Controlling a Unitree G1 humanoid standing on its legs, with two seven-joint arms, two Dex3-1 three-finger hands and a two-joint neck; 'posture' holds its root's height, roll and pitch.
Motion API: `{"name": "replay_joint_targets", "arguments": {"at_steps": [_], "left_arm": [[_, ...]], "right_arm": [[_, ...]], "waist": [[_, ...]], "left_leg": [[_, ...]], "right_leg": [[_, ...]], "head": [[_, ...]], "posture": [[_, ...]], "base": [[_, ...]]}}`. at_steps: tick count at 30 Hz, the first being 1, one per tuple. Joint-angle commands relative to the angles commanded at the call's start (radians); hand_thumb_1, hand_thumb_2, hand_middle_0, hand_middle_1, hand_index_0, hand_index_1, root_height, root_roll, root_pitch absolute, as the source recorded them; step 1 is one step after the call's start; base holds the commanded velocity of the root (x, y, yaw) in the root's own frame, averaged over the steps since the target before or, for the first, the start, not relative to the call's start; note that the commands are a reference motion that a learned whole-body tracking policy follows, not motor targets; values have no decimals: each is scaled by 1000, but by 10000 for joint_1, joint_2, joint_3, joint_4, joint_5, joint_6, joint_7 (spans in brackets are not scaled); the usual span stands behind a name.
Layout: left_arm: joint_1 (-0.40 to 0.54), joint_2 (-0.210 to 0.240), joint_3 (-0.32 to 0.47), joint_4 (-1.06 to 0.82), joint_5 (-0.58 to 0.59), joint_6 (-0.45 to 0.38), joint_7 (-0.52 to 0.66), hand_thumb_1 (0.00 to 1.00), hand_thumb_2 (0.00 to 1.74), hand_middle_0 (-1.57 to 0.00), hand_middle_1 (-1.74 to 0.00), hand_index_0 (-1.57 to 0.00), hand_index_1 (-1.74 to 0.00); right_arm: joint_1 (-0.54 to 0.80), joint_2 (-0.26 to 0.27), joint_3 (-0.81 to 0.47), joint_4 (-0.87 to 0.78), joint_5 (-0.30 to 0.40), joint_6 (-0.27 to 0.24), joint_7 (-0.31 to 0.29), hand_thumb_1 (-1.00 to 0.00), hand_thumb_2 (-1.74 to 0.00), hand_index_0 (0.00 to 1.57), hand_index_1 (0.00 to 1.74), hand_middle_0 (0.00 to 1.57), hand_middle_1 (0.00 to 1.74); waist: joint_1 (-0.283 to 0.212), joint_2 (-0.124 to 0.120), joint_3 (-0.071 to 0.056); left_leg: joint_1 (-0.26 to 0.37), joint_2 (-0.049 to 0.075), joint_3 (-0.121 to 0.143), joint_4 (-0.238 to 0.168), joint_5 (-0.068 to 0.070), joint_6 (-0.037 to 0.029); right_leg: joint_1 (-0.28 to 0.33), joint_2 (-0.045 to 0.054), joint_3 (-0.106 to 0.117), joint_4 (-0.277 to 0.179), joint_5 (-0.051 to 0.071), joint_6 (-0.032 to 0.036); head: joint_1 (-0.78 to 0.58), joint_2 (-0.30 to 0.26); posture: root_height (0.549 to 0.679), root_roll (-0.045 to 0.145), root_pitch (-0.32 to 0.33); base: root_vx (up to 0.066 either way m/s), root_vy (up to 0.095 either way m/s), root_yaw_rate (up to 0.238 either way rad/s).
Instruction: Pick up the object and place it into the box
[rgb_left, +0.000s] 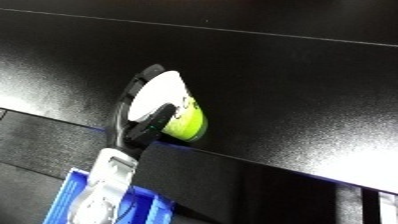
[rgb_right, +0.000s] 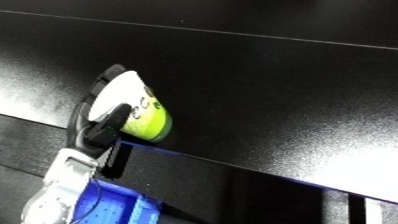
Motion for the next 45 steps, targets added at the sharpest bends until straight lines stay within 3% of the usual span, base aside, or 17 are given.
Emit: {"name": "replay_joint_targets", "arguments": {"at_steps": [8,15,21,29,37,41,45], "left_arm": [[1248,654,1509,-574,1132,-1146,609,700,1218,-1099,-1218,-1099,-1218],[2116,1275,2554,141,1924,-1918,1378,700,1218,-1099,-1218,-1099,-1218],[2770,1621,3136,1447,2346,-2719,1914,700,1218,-1099,-1218,-1099,-1218],[3075,1936,3415,4057,951,-3376,2448,700,1218,-1099,-1218,-1099,-1218],[3020,1837,3384,6655,-84,-2586,2054,700,1218,-1099,-1218,-1099,-1218],[2983,1665,3362,7895,-127,-2159,1634,500,870,-785,-870,-785,-870],[2928,1774,3409,9020,-112,-1776,1441,300,522,-471,-522,-471,-522]], "right_arm": [[415,-40,-361,77,183,-257,132,0,0,0,0,0,0],[601,-148,-527,108,227,-301,232,0,0,0,0,0,0],[633,-253,-594,39,251,-166,143,0,0,0,0,0,0],[563,-217,-509,256,228,-35,38,0,0,0,0,0,0],[338,-146,-231,654,-83,40,219,0,0,0,0,0,0],[221,-112,-91,805,-290,-17,340,0,0,0,0,0,0],[181,-142,18,860,-388,-15,438,0,0,0,0,0,0]], "waist": [[428,93,0],[645,157,0],[803,172,0],[904,53,0],[768,-213,0],[704,-372,0],[612,-532,0]], "left_leg": [[4,-139,-165,-46,105,-50],[-11,-192,-227,-22,185,-95],[-71,-203,-249,48,246,-102],[-184,-154,-319,27,397,-51],[-213,-45,-333,-184,548,-64],[-239,28,-322,-218,588,-63],[-256,115,-296,-242,618,-89]], "right_leg": [[141,-98,-226,80,-147,-93],[261,-129,-333,126,-301,-181],[395,-144,-431,205,-479,-253],[566,-119,-551,308,-705,-287],[700,30,-510,149,-794,-310],[727,94,-509,96,-800,-328],[746,154,-501,34,-789,-326]], "head": [[-492,-142],[-1677,-400],[-3680,-1331],[-5968,-1734],[-7214,-1812],[-7397,-1892],[-7454,-1787]], "posture": [[623,50,-55],[622,59,-57],[621,64,-62],[619,60,-68],[620,55,-68],[620,52,-67],[621,49,-66]], "base": [[-29,-14,126],[-14,2,90],[4,-5,44],[26,-23,36],[9,11,4],[2,22,-14],[3,34,-28]]}}
